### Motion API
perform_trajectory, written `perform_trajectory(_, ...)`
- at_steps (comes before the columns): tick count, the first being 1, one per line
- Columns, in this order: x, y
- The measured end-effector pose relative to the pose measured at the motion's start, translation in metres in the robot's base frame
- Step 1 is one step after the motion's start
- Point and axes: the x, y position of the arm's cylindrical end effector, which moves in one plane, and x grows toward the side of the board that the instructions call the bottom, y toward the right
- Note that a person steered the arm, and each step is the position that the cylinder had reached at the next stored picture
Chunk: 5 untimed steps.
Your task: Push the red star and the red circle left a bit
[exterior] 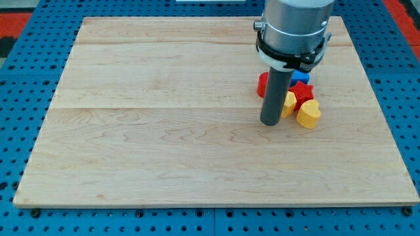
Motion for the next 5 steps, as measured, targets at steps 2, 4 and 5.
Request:
perform_trajectory(2,0.021,0.128)
perform_trajectory(4,-0.037,0.082)
perform_trajectory(5,-0.071,0.053)
